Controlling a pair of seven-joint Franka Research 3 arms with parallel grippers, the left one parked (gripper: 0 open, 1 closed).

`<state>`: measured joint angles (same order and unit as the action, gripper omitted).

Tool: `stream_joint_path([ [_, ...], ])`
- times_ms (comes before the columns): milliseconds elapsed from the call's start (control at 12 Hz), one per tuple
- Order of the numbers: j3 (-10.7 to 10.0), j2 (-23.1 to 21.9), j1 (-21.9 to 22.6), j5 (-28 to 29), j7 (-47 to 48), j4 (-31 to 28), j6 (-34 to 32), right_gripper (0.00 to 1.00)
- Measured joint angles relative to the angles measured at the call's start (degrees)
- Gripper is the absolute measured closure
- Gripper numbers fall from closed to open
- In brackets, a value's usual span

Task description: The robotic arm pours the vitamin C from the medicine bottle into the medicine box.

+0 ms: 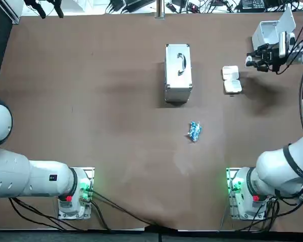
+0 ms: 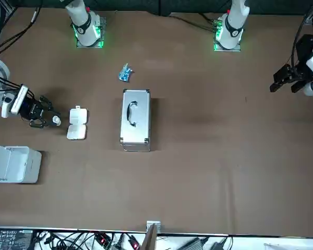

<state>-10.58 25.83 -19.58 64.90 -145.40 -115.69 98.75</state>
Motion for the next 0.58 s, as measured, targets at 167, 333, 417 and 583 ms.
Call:
stream_joint_path([
  [167, -0.03, 2.21, -1.95, 1.43, -2.85, 0.01, -2.18, 0.57],
  [333, -0.06, 5.96, -4.87, 2.23, -6.22, 0.29, -4.68, 0.57],
  [417, -0.08, 7.31, -5.71, 2.46, -6.92, 0.69, -5.43, 0.57],
  [583, -0.08, 9.83, -6.85, 3.27, -7.85, 1.66, -6.36, 0.57],
])
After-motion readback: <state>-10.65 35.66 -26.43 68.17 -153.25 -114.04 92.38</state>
